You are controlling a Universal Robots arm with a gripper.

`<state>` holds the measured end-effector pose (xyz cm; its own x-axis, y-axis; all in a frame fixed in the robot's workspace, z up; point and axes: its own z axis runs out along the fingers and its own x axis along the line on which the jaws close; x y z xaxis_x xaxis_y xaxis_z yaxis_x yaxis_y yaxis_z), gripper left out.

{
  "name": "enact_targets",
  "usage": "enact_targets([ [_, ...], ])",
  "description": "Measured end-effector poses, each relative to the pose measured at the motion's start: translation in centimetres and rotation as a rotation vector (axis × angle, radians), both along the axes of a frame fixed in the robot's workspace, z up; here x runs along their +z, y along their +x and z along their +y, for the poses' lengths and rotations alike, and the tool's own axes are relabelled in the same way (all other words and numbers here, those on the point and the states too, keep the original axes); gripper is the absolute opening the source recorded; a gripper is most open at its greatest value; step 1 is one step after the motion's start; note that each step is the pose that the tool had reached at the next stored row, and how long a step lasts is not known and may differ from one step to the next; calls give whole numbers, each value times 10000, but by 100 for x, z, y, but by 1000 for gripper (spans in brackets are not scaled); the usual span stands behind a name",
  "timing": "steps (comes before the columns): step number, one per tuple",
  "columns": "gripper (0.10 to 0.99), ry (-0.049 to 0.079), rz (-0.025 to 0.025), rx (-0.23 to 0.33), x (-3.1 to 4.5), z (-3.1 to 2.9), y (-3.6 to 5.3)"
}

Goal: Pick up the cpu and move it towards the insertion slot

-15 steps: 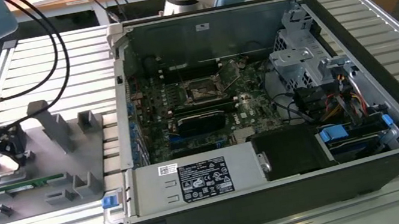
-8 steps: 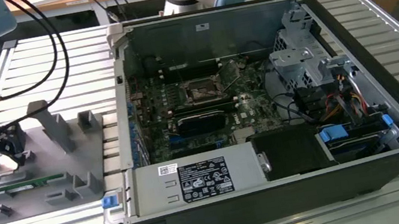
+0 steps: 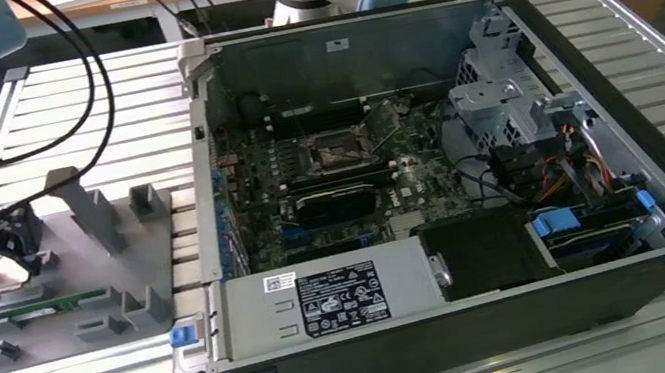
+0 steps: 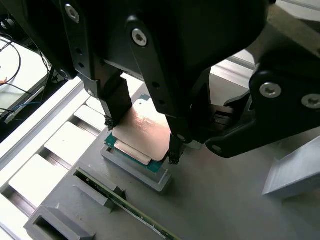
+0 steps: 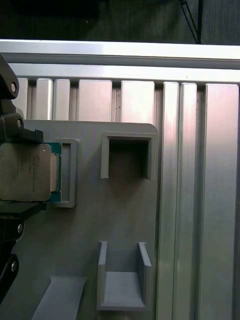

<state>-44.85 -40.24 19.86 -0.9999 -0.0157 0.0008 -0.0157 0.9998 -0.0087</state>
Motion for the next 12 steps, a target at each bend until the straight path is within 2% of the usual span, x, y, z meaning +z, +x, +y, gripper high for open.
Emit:
enact_targets([
  [12,545,1,-1,0,43,0,0],
])
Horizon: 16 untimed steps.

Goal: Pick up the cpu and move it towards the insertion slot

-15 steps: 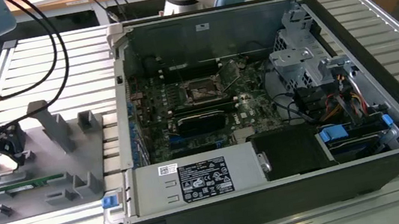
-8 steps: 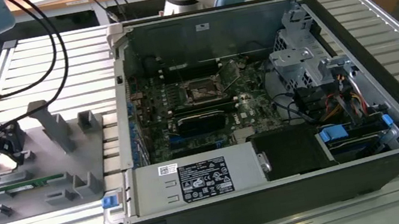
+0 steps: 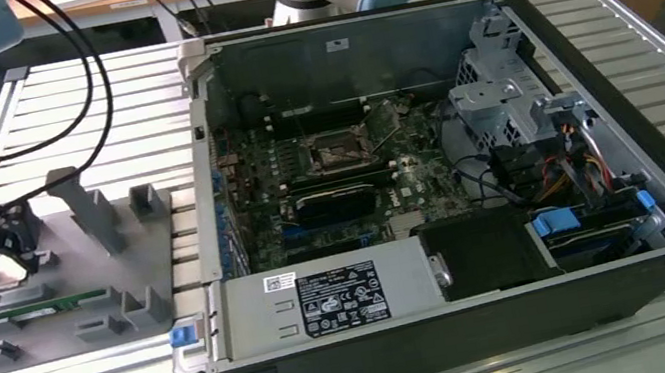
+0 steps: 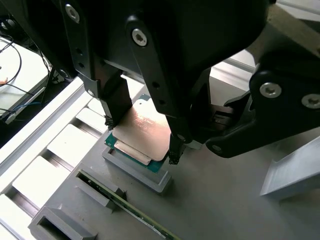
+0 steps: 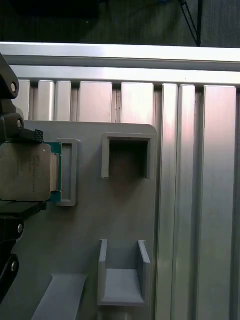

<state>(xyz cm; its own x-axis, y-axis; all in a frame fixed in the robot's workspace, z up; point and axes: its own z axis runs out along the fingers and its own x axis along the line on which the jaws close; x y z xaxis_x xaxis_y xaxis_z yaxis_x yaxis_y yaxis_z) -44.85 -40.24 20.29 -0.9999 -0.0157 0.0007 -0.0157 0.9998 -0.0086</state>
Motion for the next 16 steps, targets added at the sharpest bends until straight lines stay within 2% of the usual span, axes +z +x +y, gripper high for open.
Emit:
enact_targets([
  [16,545,0,0,0,61,0,0],
])
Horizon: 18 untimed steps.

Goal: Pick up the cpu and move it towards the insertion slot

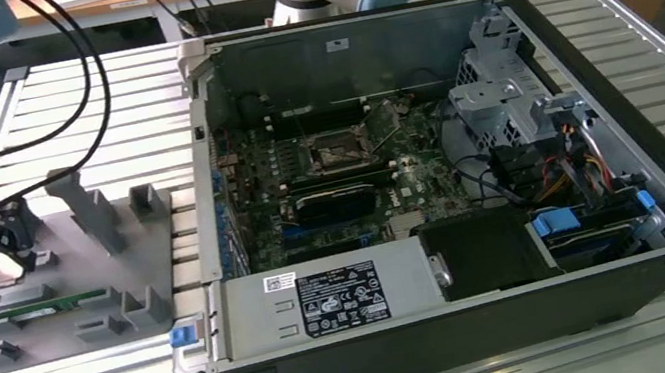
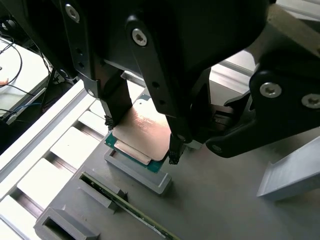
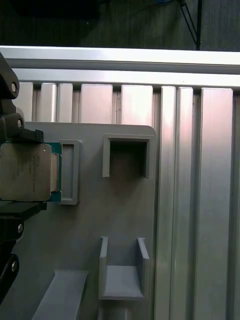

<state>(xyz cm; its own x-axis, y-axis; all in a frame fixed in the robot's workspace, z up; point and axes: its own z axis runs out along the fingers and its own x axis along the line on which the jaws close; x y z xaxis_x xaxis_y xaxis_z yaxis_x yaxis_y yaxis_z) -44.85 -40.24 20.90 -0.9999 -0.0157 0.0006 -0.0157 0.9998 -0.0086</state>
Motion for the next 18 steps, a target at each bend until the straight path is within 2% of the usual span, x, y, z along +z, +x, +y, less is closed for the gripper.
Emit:
enact_targets([
  [18,545,1,-2,0,57,0,0],
])
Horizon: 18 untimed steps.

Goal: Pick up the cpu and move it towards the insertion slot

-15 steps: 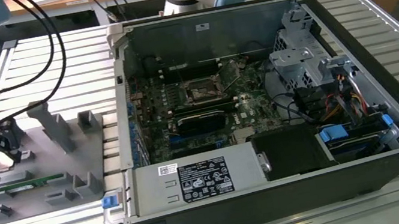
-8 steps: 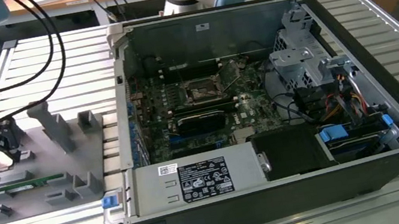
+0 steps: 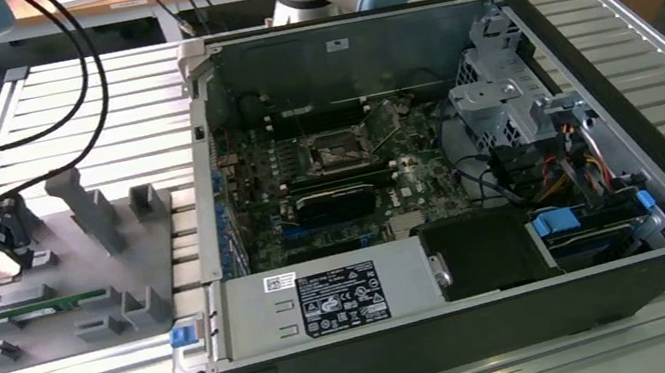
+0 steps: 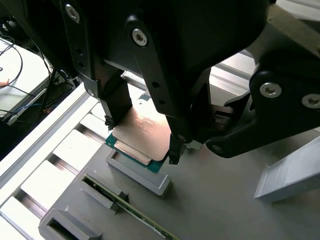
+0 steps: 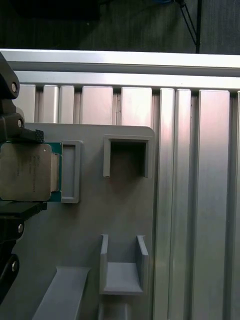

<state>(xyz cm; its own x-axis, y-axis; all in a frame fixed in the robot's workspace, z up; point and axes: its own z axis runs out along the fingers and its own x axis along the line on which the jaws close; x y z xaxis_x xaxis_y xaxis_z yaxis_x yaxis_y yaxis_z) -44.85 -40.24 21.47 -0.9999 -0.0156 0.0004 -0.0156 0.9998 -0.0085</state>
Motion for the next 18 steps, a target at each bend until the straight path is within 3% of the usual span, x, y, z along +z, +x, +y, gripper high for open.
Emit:
enact_targets([
  [18,545,-1,1,0,46,0,0],
])
